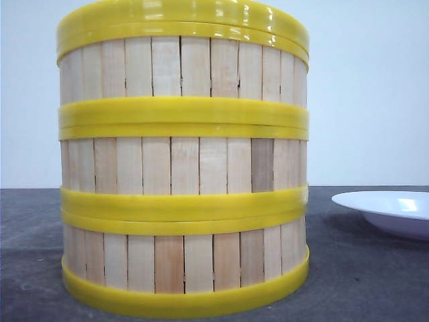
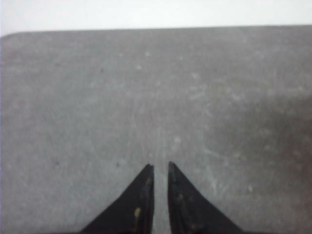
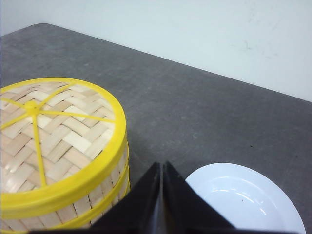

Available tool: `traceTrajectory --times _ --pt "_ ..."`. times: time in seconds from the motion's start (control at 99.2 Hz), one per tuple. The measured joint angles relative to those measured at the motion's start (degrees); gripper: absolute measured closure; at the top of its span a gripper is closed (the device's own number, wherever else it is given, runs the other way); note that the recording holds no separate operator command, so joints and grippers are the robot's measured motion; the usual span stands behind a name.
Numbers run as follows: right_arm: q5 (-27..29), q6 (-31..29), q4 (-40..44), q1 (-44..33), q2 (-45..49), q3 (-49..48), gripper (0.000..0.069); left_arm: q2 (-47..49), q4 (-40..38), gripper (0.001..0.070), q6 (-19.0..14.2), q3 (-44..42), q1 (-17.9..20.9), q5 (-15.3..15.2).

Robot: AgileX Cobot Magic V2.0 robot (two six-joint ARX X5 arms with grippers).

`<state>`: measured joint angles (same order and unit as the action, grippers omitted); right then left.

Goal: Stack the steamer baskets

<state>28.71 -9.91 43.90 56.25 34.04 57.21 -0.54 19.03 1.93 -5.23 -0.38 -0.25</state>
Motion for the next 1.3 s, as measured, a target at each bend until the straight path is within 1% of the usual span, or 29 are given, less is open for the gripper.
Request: traceTrajectory --times 0.282,0.444,1.301 --pt "0.02 0.02 0.00 0.00 0.00 0.00 0.0687 0.24 -1.86 0.0685 0.02 1.03 0.00 -0.04" --pt "0.02 0.02 -0.02 0.00 0.00 0.00 0.0687 0.24 -2.25 0.0685 0.02 1.18 0.00 -1.16" --pt "0.00 0.02 0.00 0.00 0.00 0.00 0.0687 0.24 -2.62 0.0685 0.02 1.29 0.00 -1.16"
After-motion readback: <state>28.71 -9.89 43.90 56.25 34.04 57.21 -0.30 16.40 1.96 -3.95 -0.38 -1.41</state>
